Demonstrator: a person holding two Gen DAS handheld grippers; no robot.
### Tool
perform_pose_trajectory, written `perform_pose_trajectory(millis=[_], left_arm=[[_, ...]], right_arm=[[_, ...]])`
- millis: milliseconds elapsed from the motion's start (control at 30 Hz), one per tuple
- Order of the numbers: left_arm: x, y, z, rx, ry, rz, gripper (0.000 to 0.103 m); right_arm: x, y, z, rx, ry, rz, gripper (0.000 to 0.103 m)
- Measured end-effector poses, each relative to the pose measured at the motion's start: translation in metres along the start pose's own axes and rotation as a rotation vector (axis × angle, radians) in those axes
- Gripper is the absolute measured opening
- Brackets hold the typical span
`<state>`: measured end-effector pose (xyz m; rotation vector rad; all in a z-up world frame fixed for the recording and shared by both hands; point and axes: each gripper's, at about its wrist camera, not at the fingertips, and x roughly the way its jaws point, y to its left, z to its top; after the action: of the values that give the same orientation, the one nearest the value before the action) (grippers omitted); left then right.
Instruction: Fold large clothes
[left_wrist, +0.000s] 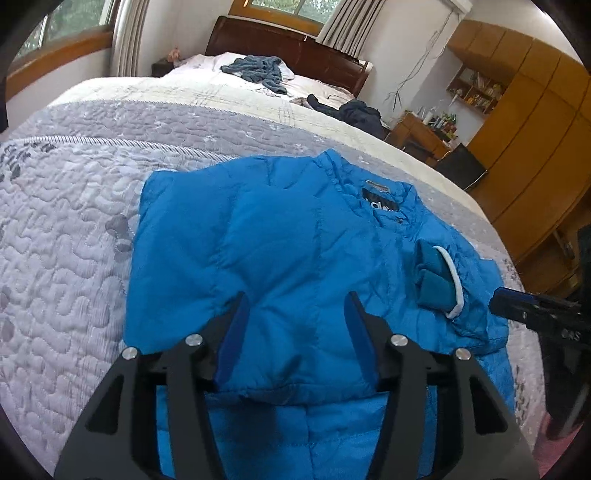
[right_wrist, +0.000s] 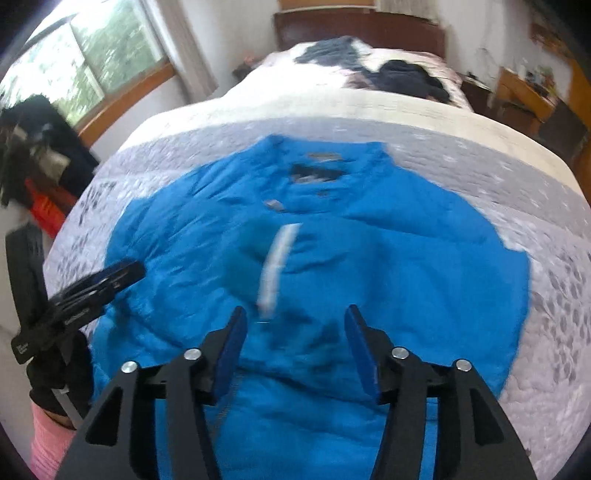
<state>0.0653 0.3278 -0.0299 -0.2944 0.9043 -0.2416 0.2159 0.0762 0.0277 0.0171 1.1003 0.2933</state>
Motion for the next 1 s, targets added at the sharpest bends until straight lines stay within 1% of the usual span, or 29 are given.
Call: perform_pose_trajectory(millis=[67,100,167,200,233,267,300,333,367,400,433,467,567,600,700,800,867,933,1000], left_arm=[[0.001,0.001,0.000,0.000,0.001,0.004,0.054],[0.001,0.003,0.000,-0.005,0.003,0.000,0.054],[0.002,0.006,0.000,-0.008,0.005,-0.005,0.054],[0.003,0.006,0.000,-0.008,0.006,-0.006,0.054],[0.005,0.007,-0.001,-0.009,0.007,-0.008,0.054],[0.006,0.007,-0.001,-0.011,0.009,-0.011,0.054],[0.007,0.007,-0.001,-0.010,0.009,-0.013,0.054],[0.008,0.007,-0.002,-0.006,0.008,-0.012,0.054],[0.009,0.006,-0.002,-0.003,0.007,-0.010,0.054],[0.009,0.005,-0.002,0.003,0.006,-0.008,0.054],[0.009,0.005,-0.003,0.004,0.006,-0.008,0.054],[0.010,0.005,-0.003,0.004,0.006,-0.007,0.054],[0.011,0.007,-0.003,-0.001,0.006,-0.009,0.054],[0.011,0.007,-0.003,-0.001,0.007,-0.007,0.054],[0.012,0.006,-0.003,-0.003,0.005,-0.001,0.054],[0.012,0.003,-0.004,0.005,0.002,0.011,0.054],[0.014,0.003,-0.004,0.010,0.000,0.016,0.054],[0.014,0.003,-0.004,0.015,-0.001,0.019,0.054],[0.014,0.003,-0.003,0.014,0.001,0.019,0.054]], right_arm=[[0.015,0.020,0.006,-0.041,0.014,-0.048,0.068],[0.019,0.024,0.007,-0.056,0.014,-0.076,0.070],[0.036,0.037,0.011,-0.095,0.024,-0.145,0.078],[0.042,0.041,0.012,-0.105,0.030,-0.168,0.079],[0.051,0.045,0.014,-0.122,0.041,-0.218,0.079],[0.060,0.046,0.015,-0.137,0.046,-0.276,0.076],[0.063,0.043,0.013,-0.143,0.046,-0.301,0.072],[0.067,0.040,0.013,-0.138,0.045,-0.319,0.061],[0.067,0.035,0.014,-0.123,0.043,-0.319,0.050],[0.064,0.030,0.013,-0.107,0.040,-0.312,0.045],[0.057,0.021,0.013,-0.075,0.030,-0.278,0.038],[0.051,0.013,0.013,-0.047,0.021,-0.238,0.034],[0.023,-0.016,0.010,0.051,-0.015,-0.105,0.030],[0.010,-0.032,0.006,0.092,-0.031,-0.046,0.030],[-0.013,-0.063,-0.002,0.170,-0.057,0.021,0.028],[-0.028,-0.106,-0.016,0.268,-0.062,0.043,0.028],[-0.030,-0.128,-0.025,0.313,-0.054,0.022,0.028],[-0.028,-0.146,-0.035,0.348,-0.033,0.026,0.029],[-0.031,-0.163,-0.046,0.381,-0.033,-0.018,0.031]])
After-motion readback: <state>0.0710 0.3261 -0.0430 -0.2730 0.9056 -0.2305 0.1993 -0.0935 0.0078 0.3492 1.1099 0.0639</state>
